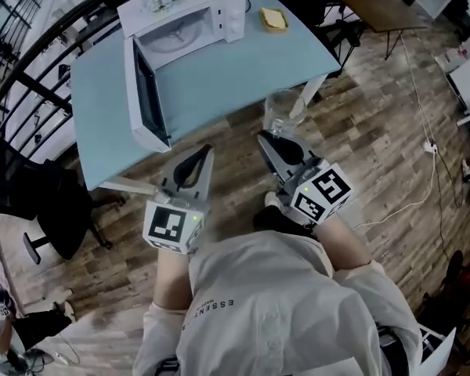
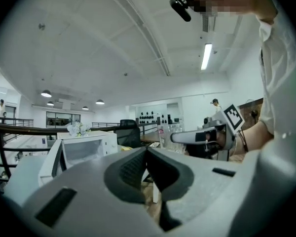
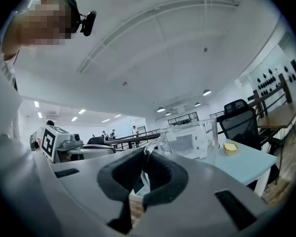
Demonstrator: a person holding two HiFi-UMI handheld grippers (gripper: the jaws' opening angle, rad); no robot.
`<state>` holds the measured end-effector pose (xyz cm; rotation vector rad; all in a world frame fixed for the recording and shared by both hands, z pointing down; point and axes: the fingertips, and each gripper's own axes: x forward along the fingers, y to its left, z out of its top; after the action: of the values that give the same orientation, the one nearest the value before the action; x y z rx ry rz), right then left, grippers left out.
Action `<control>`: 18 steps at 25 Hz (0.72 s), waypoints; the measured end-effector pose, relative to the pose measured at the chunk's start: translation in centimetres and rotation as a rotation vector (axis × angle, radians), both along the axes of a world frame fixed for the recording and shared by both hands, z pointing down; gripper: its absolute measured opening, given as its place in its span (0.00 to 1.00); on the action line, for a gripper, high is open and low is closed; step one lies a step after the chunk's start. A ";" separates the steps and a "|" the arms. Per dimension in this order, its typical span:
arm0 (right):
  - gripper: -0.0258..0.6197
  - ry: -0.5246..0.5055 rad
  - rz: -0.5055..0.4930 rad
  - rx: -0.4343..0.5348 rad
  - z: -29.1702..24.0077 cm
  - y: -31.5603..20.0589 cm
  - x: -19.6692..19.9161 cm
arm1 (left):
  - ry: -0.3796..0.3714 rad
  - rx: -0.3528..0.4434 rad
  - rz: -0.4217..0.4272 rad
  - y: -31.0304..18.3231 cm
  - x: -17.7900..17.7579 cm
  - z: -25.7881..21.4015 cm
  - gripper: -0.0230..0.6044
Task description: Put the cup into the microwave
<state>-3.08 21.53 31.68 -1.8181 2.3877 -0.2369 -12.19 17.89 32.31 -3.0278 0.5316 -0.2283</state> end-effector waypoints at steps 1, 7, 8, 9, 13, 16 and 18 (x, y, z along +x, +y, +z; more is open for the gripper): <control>0.07 0.002 -0.025 -0.005 -0.1 -0.8 1.4 | 0.006 -0.006 -0.031 -0.8 1.2 -0.1 0.04; 0.07 0.038 -0.163 -0.012 -1.0 -4.5 8.6 | 0.027 -0.030 -0.170 -3.6 7.6 -0.4 0.04; 0.07 0.042 -0.180 -0.013 -1.1 -5.1 9.5 | 0.026 -0.035 -0.188 -4.0 8.4 -0.3 0.04; 0.07 0.044 -0.197 -0.014 -1.1 -5.7 10.3 | 0.025 -0.040 -0.205 -4.4 9.1 -0.2 0.04; 0.07 0.051 -0.261 -0.022 -0.5 -7.9 12.5 | -0.001 -0.060 -0.253 -5.6 11.1 0.7 0.04; 0.07 0.050 -0.312 -0.032 0.2 -10.0 13.3 | -0.012 -0.074 -0.299 -7.1 11.6 1.2 0.04; 0.07 0.046 -0.345 -0.033 0.5 -11.5 13.5 | -0.018 -0.082 -0.328 -8.4 11.7 1.6 0.04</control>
<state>10.43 10.00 32.18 -1.4258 2.7337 -0.2719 -0.47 9.52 33.89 -2.9947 1.0418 -0.2978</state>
